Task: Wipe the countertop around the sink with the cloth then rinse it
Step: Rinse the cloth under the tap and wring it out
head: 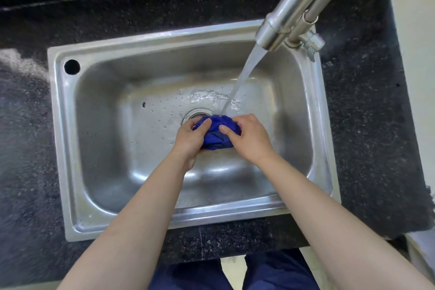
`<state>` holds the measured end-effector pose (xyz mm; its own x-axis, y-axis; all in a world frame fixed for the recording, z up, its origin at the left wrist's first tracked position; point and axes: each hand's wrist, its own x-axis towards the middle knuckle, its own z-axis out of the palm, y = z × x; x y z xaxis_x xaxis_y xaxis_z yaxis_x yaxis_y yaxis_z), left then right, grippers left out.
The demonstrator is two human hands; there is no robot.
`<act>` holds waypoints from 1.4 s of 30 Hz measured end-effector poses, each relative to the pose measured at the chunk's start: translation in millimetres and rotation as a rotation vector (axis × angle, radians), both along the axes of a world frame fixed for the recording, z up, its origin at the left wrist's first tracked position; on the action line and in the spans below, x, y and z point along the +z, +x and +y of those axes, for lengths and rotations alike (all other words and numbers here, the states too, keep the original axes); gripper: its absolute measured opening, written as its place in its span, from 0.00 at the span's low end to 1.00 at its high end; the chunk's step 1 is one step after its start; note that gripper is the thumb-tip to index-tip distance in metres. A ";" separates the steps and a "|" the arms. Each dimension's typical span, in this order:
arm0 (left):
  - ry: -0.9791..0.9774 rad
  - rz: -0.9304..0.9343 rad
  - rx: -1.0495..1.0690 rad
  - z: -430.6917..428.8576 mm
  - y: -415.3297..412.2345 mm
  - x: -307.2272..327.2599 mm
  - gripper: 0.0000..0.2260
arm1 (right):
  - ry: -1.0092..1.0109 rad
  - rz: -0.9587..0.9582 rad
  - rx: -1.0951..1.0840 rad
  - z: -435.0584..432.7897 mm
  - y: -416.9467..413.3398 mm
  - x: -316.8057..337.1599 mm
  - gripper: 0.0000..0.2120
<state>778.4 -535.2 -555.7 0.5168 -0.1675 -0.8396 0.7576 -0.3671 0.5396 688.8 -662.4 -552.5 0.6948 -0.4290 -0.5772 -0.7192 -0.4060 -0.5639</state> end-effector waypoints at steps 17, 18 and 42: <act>0.021 -0.113 0.143 17.2 -5.8 35.8 0.15 | -0.515 -0.469 -0.395 -103.4 10.4 84.9 0.24; 0.022 -0.117 0.139 17.8 -5.5 36.1 0.14 | -0.550 -0.461 -0.387 -105.5 10.1 85.2 0.22; -0.103 -0.103 0.156 30.2 10.2 71.4 0.08 | 0.410 -0.254 -0.215 56.4 -9.1 47.7 0.06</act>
